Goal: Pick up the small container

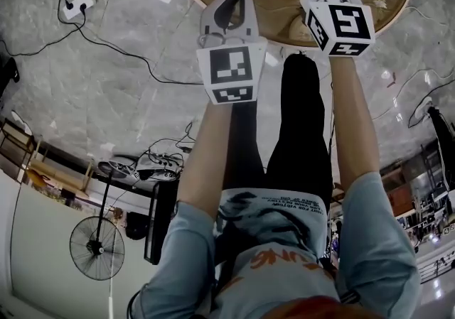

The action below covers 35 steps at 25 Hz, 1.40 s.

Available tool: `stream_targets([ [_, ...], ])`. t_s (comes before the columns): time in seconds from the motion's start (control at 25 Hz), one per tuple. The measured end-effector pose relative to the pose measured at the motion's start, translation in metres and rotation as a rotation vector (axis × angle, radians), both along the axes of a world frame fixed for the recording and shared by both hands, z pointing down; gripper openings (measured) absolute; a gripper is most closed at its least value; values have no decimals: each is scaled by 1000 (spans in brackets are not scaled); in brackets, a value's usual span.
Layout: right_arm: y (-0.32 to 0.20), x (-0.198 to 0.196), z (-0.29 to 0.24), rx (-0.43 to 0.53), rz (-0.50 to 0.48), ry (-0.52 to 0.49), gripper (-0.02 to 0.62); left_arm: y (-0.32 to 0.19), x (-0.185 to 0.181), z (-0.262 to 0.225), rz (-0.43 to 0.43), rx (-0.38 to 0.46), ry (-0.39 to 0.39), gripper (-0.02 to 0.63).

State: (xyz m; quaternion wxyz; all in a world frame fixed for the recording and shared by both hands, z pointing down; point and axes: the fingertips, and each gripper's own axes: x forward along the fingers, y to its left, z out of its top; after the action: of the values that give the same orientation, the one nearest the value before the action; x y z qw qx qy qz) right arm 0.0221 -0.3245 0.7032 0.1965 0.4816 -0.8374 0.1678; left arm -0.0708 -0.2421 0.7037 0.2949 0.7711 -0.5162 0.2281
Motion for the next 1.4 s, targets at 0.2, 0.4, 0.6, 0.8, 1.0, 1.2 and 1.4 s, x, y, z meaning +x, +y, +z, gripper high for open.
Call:
stream_targets([
  [0.2,-15,0,-2,36,26,23,167,-3,4,1,2,-5,8,23],
  [0.4,-17,-5,-1,72,23,28,172,-3,5,5,7,-12,9,24],
  [0.6,-27,-9,-3,106,2,48,167,-5,10,5,20,-15,10,23],
  [0.8,-32,-9,-5,102,-8,25,162,-6,11,5,20,-16,12,23],
  [1.0,-32,-8,-4,62,-8,32,150,-5,14,4,20,-17,12,23],
  [1.2,-29,-15,-9,25,-38,77,147,-9,12,-5,3,2,5,23],
  [1.4,-8,-17,-14,-38,-114,83,147,-12,7,-23,-70,22,2,23],
])
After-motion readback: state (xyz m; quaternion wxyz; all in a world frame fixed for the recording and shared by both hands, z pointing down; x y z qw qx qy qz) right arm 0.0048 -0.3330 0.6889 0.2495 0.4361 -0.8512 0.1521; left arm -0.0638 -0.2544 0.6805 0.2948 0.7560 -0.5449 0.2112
